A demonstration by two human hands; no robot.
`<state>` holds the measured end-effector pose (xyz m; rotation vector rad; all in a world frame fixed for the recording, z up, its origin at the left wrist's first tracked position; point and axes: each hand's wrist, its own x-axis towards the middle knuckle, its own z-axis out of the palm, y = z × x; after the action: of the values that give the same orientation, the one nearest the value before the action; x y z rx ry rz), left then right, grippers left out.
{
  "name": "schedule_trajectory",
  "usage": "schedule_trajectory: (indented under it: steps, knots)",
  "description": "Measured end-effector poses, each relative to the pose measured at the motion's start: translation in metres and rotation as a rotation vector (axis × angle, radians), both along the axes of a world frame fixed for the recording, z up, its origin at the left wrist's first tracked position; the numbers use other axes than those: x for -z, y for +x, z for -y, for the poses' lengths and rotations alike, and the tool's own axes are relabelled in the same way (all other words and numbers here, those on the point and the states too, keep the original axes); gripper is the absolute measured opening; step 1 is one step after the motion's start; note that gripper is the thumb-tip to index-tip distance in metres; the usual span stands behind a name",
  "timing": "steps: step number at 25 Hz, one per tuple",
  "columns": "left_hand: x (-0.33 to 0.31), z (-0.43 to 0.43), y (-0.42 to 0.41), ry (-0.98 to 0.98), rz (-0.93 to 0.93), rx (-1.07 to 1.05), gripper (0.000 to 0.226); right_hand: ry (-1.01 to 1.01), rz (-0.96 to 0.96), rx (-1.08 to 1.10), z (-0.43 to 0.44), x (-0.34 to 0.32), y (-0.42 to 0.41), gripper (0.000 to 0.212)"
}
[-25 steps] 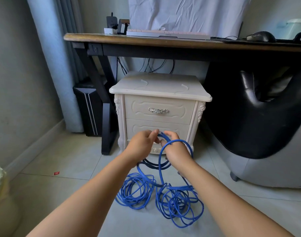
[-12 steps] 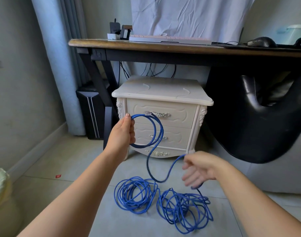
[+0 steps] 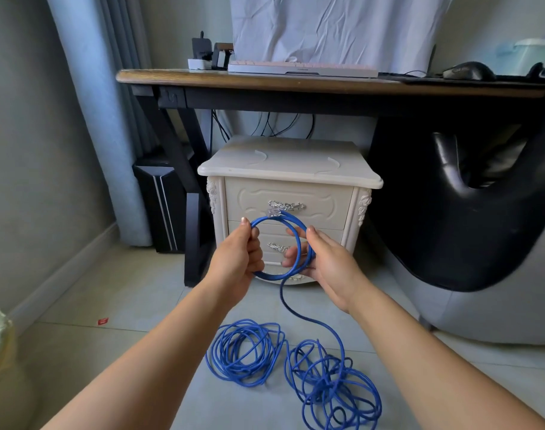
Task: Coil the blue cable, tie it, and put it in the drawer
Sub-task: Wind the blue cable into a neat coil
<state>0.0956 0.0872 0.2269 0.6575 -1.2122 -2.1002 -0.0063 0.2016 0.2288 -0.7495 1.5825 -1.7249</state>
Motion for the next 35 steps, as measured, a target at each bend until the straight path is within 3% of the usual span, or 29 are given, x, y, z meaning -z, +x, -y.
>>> schedule_trajectory:
  steps: [6, 10, 13, 16, 18, 20, 25, 29, 32, 35]
  knots:
    - [0.005, -0.01, 0.001, 0.099, -0.049, 0.053, 0.041, -0.09, 0.175, -0.09, -0.004, -0.004, -0.007, 0.034]
    - [0.002, -0.013, 0.003, 0.141, -0.056, 0.167, 0.038, -0.028, 0.157, -0.137, -0.008, -0.009, -0.016, 0.032]
    - [-0.005, -0.012, 0.007, 0.107, 0.015, 0.27, 0.04, 0.05, -0.015, -0.1, -0.012, -0.01, -0.02, 0.029]
    - [-0.012, -0.006, 0.012, -0.163, 0.234, 0.371, 0.059, 0.173, -0.332, -0.115, -0.016, -0.018, -0.015, 0.028]
    - [-0.015, -0.007, 0.012, -0.368, 0.347, 0.414, 0.053, 0.288, -0.58, -0.158, -0.016, -0.022, -0.011, 0.026]
    - [-0.014, -0.011, 0.01, -0.387, 0.319, 0.409, 0.041, 0.312, -0.677, -0.165, -0.013, -0.022, -0.01, 0.026]
    - [-0.01, -0.004, 0.007, -0.146, 0.119, 0.316, 0.041, 0.298, -0.362, -0.213, -0.021, -0.013, -0.029, 0.029]
    - [-0.007, 0.0, 0.009, 0.061, -0.009, 0.242, 0.04, 0.395, -0.29, -0.282, -0.03, -0.005, -0.034, 0.018]
    - [-0.005, -0.006, 0.006, 0.185, -0.106, 0.226, 0.034, 0.274, -0.229, -0.119, -0.024, -0.008, -0.026, 0.023]
    - [-0.004, -0.019, 0.002, 0.245, -0.179, 0.278, 0.028, 0.076, 0.073, 0.055, -0.018, -0.007, -0.022, 0.024]
